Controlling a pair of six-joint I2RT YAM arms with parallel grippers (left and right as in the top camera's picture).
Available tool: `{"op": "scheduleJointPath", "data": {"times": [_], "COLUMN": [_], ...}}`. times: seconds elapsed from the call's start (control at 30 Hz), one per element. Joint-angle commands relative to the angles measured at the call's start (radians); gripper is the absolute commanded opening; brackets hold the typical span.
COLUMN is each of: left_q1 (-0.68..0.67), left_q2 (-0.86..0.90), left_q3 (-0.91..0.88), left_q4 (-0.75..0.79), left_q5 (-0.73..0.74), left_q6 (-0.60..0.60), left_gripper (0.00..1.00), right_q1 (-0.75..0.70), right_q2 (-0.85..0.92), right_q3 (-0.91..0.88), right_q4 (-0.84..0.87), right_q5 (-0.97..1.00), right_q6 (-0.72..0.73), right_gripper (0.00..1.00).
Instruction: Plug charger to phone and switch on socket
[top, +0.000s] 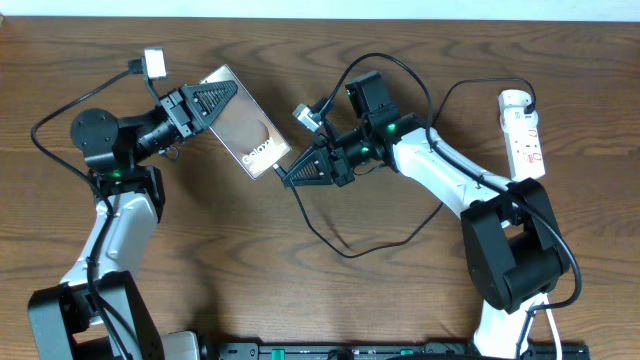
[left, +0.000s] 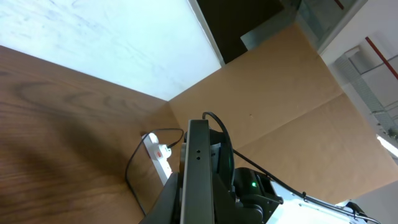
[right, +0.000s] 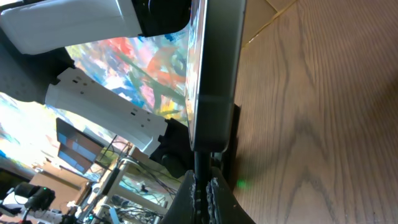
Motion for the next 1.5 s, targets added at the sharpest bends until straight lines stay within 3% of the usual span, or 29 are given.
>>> {"op": "scheduleJointPath", "data": {"times": [0.0,1.47], "left_q1": [-0.018,-0.019], "left_q2": [-0.011,-0.011], "left_q3": [-0.003,-0.003], "left_q4": [0.008,0.008], "left_q5": [0.045,0.075], "left_q6": [0.022,0.054], "left_gripper": [0.07,0.07], "right_q1": [-0.006,0.018], "right_q2": [0.002,0.002], "right_q3": [0.007,0.008], "right_q4": [0.008,0.109], "right_q5": [-0.021,-0.021], "right_q6": [0.009,0.09], "right_gripper": [0.01,0.01]}}
